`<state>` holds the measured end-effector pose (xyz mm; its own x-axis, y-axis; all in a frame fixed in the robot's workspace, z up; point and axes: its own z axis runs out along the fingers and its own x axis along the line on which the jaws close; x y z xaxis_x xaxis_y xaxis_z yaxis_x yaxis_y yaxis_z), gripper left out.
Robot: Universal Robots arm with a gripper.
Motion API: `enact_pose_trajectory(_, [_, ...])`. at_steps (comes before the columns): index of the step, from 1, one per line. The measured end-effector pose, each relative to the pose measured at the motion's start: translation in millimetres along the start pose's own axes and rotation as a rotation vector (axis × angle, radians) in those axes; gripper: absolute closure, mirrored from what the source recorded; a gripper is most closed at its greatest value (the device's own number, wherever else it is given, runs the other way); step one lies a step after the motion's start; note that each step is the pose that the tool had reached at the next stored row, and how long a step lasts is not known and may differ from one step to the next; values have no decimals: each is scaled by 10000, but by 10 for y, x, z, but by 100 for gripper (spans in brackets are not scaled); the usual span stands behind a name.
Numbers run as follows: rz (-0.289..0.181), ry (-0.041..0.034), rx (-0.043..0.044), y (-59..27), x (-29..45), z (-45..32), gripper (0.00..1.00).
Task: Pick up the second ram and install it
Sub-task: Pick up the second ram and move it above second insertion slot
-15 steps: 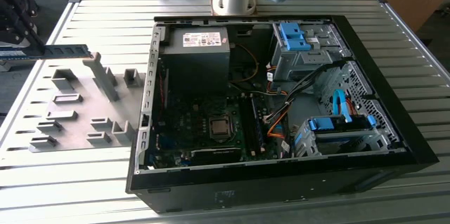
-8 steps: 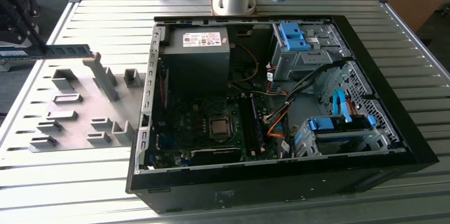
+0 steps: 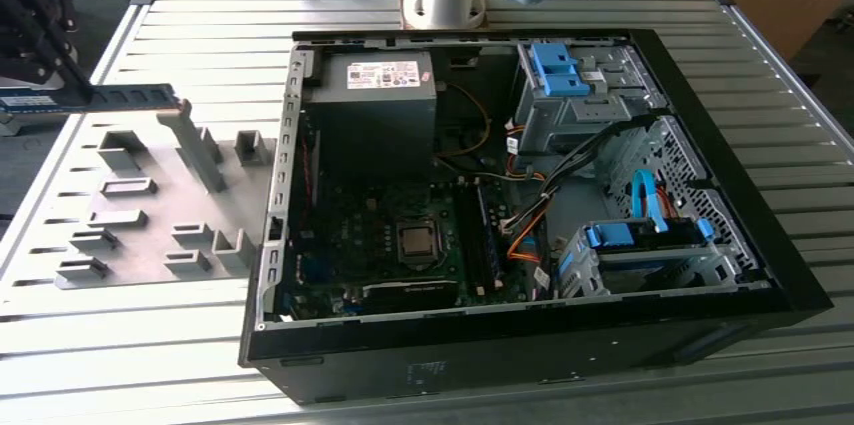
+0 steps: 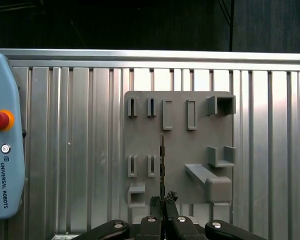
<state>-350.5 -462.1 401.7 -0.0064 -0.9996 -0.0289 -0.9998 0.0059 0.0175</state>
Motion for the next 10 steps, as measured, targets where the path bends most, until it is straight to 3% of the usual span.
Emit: enact_pose_trajectory(10, [0,-1,1,-52,0,0,86])
